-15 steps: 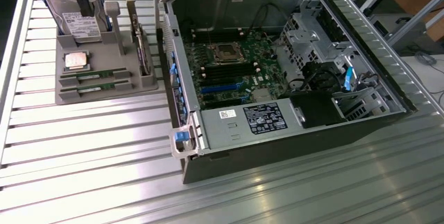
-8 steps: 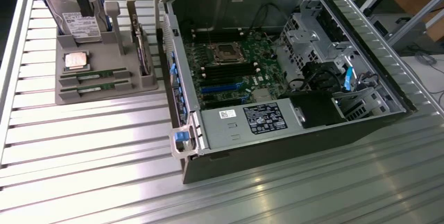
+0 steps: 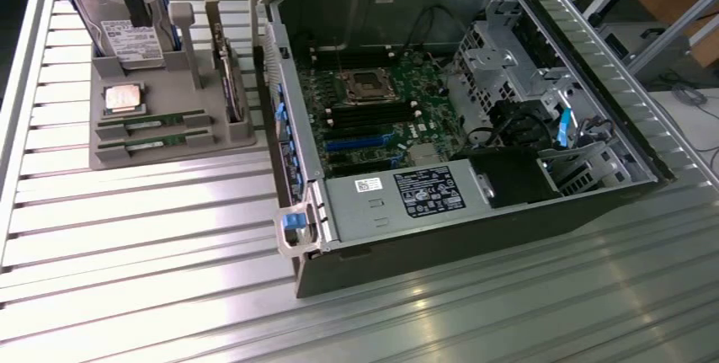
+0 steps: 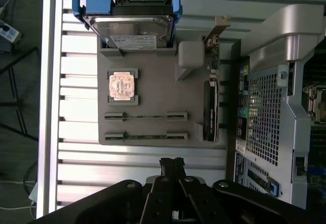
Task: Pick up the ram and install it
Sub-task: 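Pick up the ram and move it above insertion slot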
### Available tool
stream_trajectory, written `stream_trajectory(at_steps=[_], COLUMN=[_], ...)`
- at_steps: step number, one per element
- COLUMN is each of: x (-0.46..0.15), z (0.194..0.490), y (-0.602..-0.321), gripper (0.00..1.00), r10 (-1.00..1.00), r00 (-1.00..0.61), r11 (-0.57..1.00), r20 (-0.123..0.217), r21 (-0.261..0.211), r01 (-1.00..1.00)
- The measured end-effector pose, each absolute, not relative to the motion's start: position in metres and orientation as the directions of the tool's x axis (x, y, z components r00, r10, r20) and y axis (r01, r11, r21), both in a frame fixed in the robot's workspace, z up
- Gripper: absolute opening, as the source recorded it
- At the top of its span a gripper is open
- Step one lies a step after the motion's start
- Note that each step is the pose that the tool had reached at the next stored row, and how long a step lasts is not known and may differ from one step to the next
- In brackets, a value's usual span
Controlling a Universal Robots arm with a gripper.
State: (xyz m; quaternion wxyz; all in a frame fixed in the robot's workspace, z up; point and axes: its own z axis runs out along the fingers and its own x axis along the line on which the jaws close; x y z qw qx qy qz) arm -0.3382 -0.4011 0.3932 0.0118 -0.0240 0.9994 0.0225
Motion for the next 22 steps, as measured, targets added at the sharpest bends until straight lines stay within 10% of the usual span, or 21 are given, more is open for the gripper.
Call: stream_trajectory(at_steps=[22], x=[-0.3382], z=[0.3932], y=[-0.4011], gripper=[0.11], r10=[-0.109], r00=[-0.994], r11=[0.993], r20=[-0.025], r21=[0.044], r01=[-0.110])
